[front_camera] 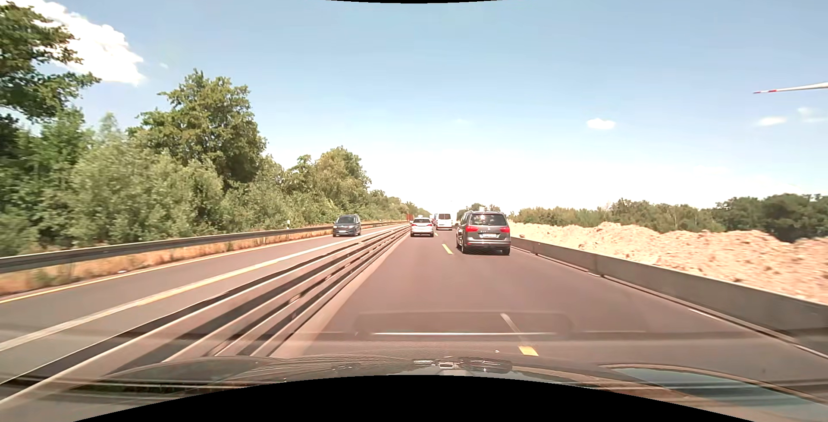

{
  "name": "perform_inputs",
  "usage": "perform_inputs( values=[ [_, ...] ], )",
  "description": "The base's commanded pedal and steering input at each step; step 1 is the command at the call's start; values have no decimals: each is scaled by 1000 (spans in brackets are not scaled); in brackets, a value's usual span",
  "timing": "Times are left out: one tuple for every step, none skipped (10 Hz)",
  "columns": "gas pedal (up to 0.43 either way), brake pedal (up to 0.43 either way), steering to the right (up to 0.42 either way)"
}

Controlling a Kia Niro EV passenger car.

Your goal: Follow the waypoints while adhering to traffic rules and regulations

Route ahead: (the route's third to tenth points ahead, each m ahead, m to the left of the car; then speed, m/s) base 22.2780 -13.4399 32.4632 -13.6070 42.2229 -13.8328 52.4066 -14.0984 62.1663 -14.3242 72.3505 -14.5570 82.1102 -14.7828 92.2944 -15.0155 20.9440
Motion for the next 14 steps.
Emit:
perform_inputs(
  values=[
    [28, 0, 1],
    [39, 0, 1],
    [39, 0, 1],
    [39, 0, 1],
    [39, 0, 1],
    [39, 0, 1],
    [39, 0, 1],
    [39, 0, 1],
    [39, 0, 2],
    [39, 0, 2],
    [39, 0, 1],
    [39, 0, 1],
    [39, 0, 1],
    [39, 0, 2]
  ],
)
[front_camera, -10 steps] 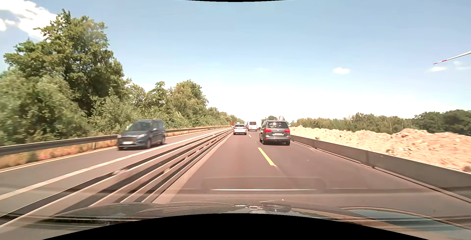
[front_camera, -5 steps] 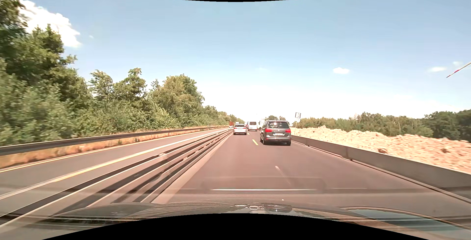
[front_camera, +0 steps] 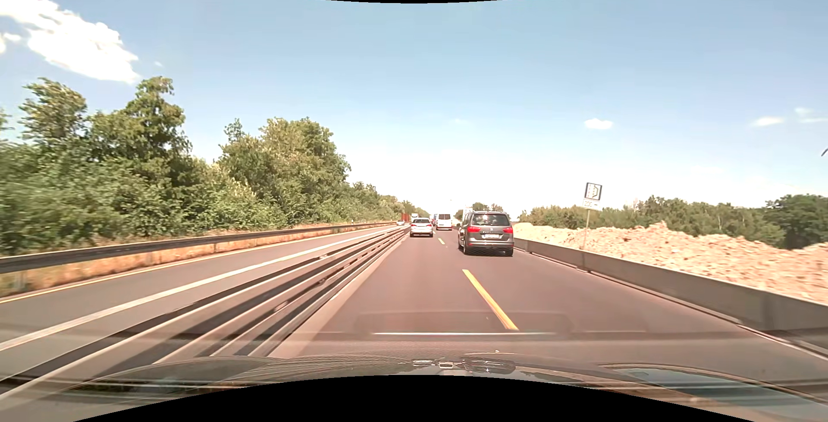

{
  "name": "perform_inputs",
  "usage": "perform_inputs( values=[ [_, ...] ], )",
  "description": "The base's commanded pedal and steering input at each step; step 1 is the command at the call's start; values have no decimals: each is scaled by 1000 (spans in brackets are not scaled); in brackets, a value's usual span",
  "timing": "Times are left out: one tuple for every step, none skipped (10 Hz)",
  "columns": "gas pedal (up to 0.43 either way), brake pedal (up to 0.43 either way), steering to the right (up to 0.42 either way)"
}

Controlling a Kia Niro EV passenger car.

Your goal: Follow the waypoints while adhering to traffic rules and regulations

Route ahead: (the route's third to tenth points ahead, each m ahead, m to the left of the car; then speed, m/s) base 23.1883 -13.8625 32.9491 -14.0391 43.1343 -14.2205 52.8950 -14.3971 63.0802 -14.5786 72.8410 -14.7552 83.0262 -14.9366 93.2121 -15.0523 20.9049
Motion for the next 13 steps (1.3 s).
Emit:
perform_inputs(
  values=[
    [39, 0, 2],
    [39, 0, 1],
    [39, 0, 1],
    [39, 0, 1],
    [39, 0, 1],
    [28, 0, 2],
    [28, 0, 1],
    [28, 0, 1],
    [28, 0, 1],
    [20, 0, 1],
    [20, 0, 1],
    [20, 0, 1],
    [20, 0, 1]
  ],
)
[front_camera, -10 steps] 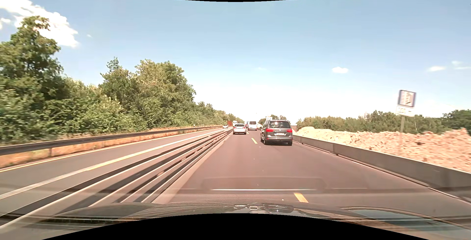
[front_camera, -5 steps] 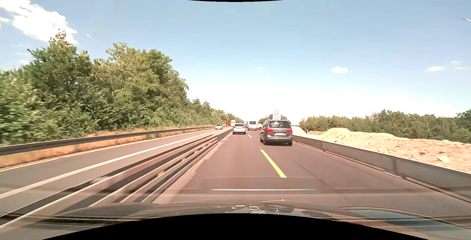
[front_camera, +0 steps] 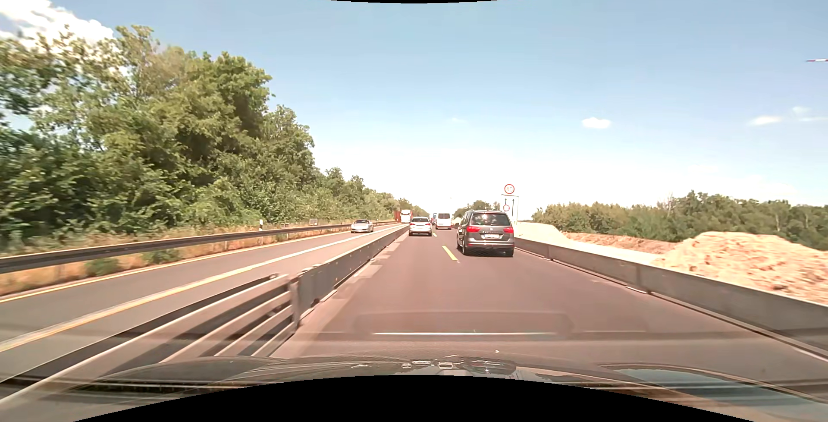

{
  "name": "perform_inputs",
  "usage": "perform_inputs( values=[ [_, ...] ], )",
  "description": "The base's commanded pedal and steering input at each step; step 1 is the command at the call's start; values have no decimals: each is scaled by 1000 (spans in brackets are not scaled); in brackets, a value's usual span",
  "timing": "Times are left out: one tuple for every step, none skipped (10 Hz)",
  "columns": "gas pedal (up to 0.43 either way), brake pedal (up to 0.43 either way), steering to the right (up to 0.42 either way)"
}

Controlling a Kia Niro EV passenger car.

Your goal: Follow the waypoints while adhering to traffic rules and regulations

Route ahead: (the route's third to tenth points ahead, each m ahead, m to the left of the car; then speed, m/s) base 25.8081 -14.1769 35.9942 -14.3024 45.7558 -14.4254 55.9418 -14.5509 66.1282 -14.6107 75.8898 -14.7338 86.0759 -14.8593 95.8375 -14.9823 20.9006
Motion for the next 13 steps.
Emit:
perform_inputs(
  values=[
    [20, 0, 0],
    [20, 0, 0],
    [20, 0, 0],
    [20, 0, 0],
    [20, 0, 1],
    [20, 0, 1],
    [20, 0, 1],
    [20, 0, -1],
    [20, 0, -1],
    [20, 0, 0],
    [28, 0, 0],
    [28, 0, -1],
    [28, 0, 0]
  ],
)
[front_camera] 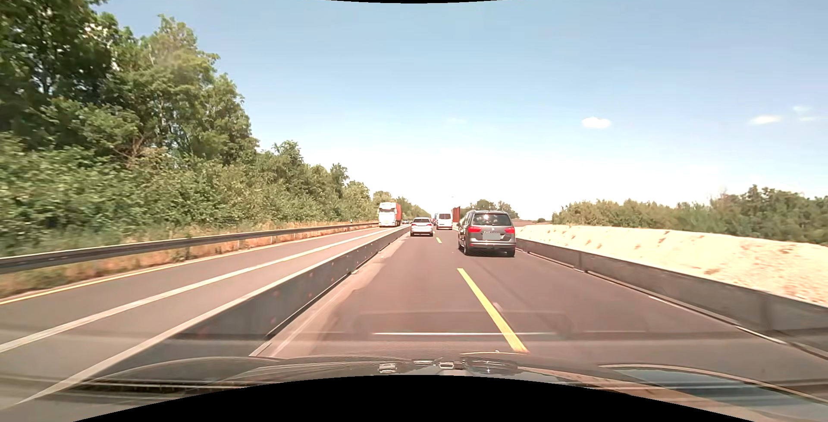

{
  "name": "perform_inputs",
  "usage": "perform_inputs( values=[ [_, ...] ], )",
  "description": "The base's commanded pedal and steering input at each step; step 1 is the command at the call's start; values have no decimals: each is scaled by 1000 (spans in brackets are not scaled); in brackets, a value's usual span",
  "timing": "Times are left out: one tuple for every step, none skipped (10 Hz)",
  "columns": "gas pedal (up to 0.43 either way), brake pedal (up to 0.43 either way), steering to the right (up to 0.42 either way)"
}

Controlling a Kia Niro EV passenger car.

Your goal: Follow the waypoints while adhering to traffic rules and regulations

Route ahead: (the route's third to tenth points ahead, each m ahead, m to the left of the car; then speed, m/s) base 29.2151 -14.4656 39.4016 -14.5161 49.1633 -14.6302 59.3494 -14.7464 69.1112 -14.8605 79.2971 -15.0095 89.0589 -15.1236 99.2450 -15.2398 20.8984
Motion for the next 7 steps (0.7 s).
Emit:
perform_inputs(
  values=[
    [28, 0, 0],
    [28, 0, 1],
    [28, 0, 0],
    [28, 0, 0],
    [28, 0, 1],
    [28, 0, 1],
    [28, 0, 1]
  ],
)
